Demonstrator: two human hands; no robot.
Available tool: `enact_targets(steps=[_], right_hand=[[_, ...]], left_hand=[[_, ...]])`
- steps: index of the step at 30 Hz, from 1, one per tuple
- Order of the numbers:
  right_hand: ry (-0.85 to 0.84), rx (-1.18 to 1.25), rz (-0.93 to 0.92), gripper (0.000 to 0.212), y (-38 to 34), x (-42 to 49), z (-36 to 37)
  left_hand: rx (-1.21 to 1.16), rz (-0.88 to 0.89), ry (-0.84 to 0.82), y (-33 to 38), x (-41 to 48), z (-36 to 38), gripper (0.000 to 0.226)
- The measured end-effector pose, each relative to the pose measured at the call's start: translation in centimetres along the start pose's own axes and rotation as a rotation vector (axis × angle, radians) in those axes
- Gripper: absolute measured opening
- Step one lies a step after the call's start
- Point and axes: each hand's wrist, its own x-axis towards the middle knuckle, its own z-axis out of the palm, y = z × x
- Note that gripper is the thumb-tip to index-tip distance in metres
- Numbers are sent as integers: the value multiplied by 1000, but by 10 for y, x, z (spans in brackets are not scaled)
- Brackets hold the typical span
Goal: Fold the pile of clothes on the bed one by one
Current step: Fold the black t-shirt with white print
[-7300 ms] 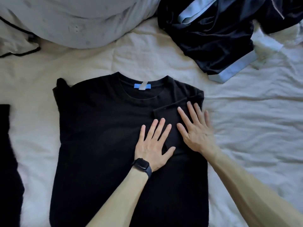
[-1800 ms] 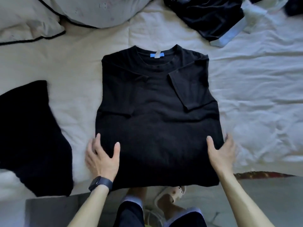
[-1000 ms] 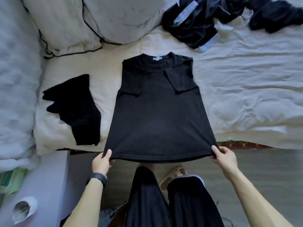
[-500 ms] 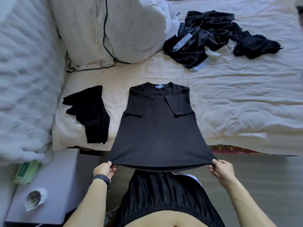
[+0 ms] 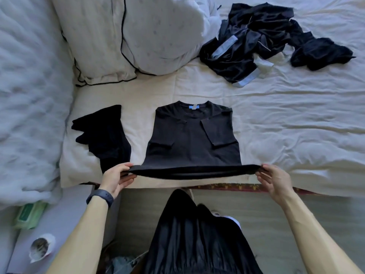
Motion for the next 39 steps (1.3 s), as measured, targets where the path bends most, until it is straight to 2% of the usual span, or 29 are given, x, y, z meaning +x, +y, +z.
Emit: enact_targets(steps=[2, 5, 8, 11, 16, 19, 22, 24, 27, 29, 31, 34, 36, 39], right_hand=[[-61, -41, -10, 21, -25, 21, 22], [-69, -260, -89, 26, -51, 64, 56], [11, -403, -162, 15, -68, 121, 97], [117, -438, -225, 10, -77, 164, 126], [189, -567, -263, 7, -76, 267, 171], [198, -736, -270, 21, -68, 327, 189], [195, -967, -257, 33, -53, 364, 200], [207, -993, -223, 37, -47, 371, 203], [218, -976, -168, 37, -49, 375, 201], [235, -913, -141, 35, -56, 377, 198], [241, -885, -138, 31, -62, 377, 200], [210, -972, -174, 31, -62, 378, 207], [225, -955, -150, 30, -62, 376, 211], [231, -748, -126, 21, -60, 374, 212]], left_hand=[[108, 19, -82, 30, 20, 10, 30], [405, 119, -150, 72, 67, 32, 39], [622, 266, -64, 110, 140, 66, 22], [668, 297, -12, 132, 193, 97, 14], [763, 361, 62, 144, 305, 157, 23], [885, 353, 92, 136, 360, 184, 27], [895, 283, 126, 113, 393, 196, 27], [865, 287, 180, 103, 399, 201, 31], [776, 278, 246, 99, 395, 205, 33], [766, 280, 233, 104, 391, 204, 36], [839, 341, 189, 109, 395, 198, 40], [918, 365, 168, 117, 405, 195, 37], [839, 322, 195, 117, 404, 201, 32], [676, 280, 229, 111, 392, 208, 25]])
